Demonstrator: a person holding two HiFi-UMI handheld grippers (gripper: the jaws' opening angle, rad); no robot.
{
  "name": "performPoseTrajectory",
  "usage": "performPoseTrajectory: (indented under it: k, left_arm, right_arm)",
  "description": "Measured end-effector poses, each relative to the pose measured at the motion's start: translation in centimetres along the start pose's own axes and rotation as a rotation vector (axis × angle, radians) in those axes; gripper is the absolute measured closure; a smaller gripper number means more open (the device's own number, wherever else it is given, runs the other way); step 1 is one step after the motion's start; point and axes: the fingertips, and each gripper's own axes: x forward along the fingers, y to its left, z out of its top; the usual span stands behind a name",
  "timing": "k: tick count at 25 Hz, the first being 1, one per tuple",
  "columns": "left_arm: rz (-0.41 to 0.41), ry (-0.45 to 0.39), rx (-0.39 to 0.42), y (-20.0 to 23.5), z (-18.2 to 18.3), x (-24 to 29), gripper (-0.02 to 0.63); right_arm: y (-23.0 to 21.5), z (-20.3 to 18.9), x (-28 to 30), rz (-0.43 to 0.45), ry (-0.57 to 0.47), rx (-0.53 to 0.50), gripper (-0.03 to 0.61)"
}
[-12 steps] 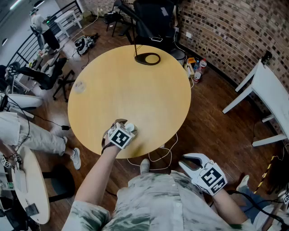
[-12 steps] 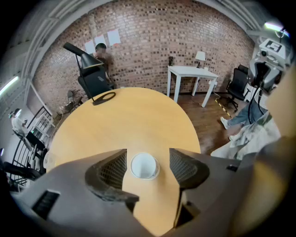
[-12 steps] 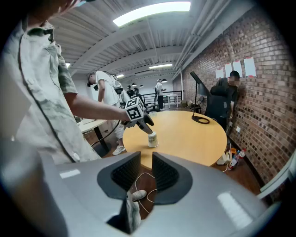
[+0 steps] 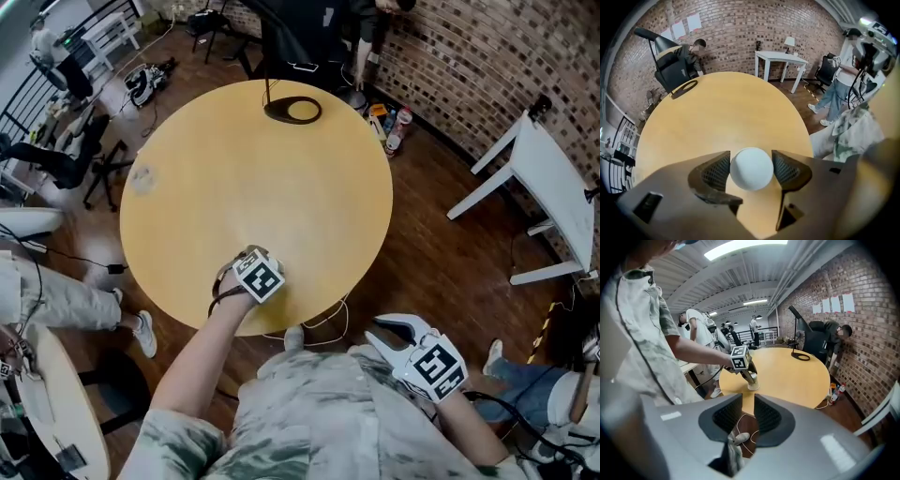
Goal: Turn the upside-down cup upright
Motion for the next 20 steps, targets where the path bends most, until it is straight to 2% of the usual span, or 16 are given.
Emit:
performPoseTrajectory:
  k: [6,8,11,15,18,20]
  left_arm:
    - [-0.018,-0.049,0.046,0.6,-0.2,0.0,0.336]
    - [-0.038,-0.119,0.019,0.4,0.7,-0.5,0.337]
    - [-0.064,-0.282,-0.084,0.8,2.2,-1.7,0.337]
    - [-0.071,-0.471,-0.197,1.9,1.9,-2.5,0.338]
    - [-0.080,-0.552,-0.229,1.9,1.1,-2.9,0.337]
    - [-0.091,-0.571,-0.222,1.7,0.5,-3.0,0.337]
  right_arm:
    - [0.8,0.6,1.9,-0.016,0.020,0.020,0.500]
    - [0.8,0.7,2.1,-0.013,0.028,0.022,0.500]
    - [0.7,1.1,2.4,-0.009,0.036,0.024,0.500]
    - [1.2,1.7,3.5,-0.007,0.049,0.025,0.500]
    - [1.5,2.0,4.0,-0.009,0.062,0.025,0.500]
    - [1.6,2.2,4.2,-0.009,0.068,0.026,0.500]
